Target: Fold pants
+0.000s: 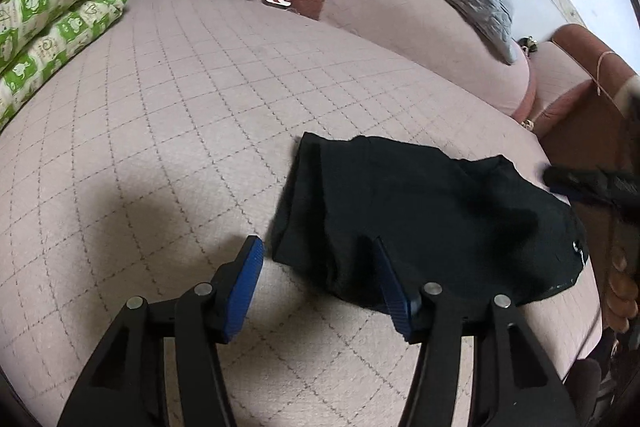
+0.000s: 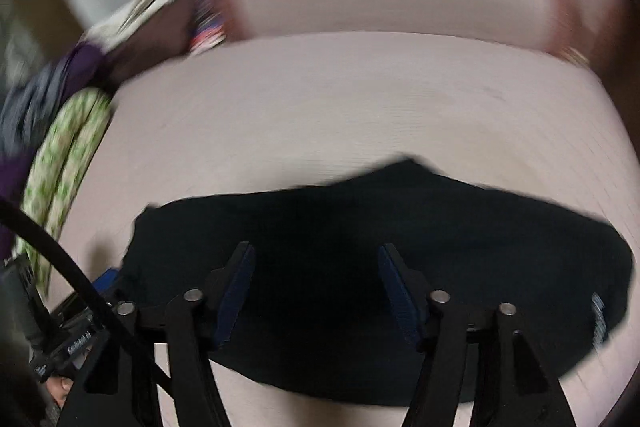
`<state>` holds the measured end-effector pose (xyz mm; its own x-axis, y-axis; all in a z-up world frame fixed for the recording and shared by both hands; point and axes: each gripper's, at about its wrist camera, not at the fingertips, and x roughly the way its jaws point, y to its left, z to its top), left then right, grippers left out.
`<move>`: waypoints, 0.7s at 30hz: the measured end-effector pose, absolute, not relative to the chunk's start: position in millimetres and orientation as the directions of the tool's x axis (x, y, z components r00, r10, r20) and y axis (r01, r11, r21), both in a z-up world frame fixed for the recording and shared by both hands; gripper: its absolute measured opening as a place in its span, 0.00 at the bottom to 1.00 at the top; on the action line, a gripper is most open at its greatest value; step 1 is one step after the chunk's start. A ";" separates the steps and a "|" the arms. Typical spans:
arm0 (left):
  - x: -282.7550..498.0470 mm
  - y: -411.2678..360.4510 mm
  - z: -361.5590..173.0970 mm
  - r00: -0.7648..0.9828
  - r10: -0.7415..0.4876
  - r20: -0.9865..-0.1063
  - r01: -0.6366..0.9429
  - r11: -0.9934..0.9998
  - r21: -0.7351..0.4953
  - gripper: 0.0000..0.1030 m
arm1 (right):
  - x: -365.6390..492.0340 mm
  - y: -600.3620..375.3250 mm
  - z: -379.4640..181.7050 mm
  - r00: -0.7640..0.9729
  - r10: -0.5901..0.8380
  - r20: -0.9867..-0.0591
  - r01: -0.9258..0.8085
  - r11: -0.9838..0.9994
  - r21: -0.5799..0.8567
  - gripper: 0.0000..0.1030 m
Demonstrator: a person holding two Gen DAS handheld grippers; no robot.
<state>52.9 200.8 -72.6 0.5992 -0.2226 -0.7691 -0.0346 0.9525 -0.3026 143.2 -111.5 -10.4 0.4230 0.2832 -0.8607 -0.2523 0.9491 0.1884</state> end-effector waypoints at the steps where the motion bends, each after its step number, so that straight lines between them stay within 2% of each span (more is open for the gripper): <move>1: 52.3 201.9 -74.1 0.598 -0.222 -0.770 -0.033 0.953 -0.300 0.55 | 151.4 -94.0 -13.6 0.415 0.285 -0.864 -0.282 0.943 0.175 0.59; 4: 52.5 207.5 -78.3 0.594 -0.242 -0.767 -0.043 0.943 -0.331 0.55 | 170.1 -40.7 -29.3 0.368 0.278 -0.887 -0.369 0.920 0.135 0.59; 6: 52.0 213.5 -76.3 0.603 -0.251 -0.757 -0.055 0.934 -0.354 0.55 | 185.1 -17.8 -40.8 0.374 0.199 -0.906 -0.390 0.920 0.041 0.58; 7: 51.8 216.2 -75.3 0.609 -0.246 -0.754 -0.063 0.933 -0.355 0.55 | 193.8 -5.7 -50.8 0.364 0.125 -0.923 -0.385 0.922 -0.026 0.50; 8: 51.6 219.7 -73.9 0.615 -0.240 -0.751 -0.071 0.932 -0.356 0.55 | 197.5 -2.7 -59.7 0.334 0.089 -0.938 -0.383 0.923 -0.049 0.01; 11: 52.1 234.3 -70.4 0.632 -0.237 -0.738 -0.107 0.916 -0.386 0.55 | 214.1 2.1 -71.6 0.283 0.091 -0.955 -0.338 0.941 -0.011 0.01; 16: 51.2 267.2 -68.4 0.652 -0.185 -0.735 -0.220 0.882 -0.417 0.55 | 231.7 2.9 -65.2 0.245 0.305 -0.920 -0.252 0.937 0.243 0.02; 17: 50.0 273.7 -68.3 0.653 -0.177 -0.737 -0.239 0.874 -0.422 0.55 | 230.2 4.2 -61.4 0.247 0.325 -0.913 -0.252 0.931 0.263 0.04; 20: 46.1 292.4 -70.1 0.649 -0.151 -0.745 -0.305 0.846 -0.438 0.55 | 212.1 14.3 -50.9 0.219 0.353 -0.910 -0.292 0.913 0.284 0.25; 21: 43.8 297.1 -69.9 0.651 -0.144 -0.746 -0.321 0.838 -0.442 0.55 | 203.5 20.6 -49.4 0.207 0.354 -0.912 -0.316 0.906 0.280 0.27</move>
<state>43.8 297.1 -69.9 0.6506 -0.1445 -0.7456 -0.3208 0.8375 -0.4423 203.5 20.6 -49.4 0.2066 0.3542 -0.9121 -0.3160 0.9064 0.2804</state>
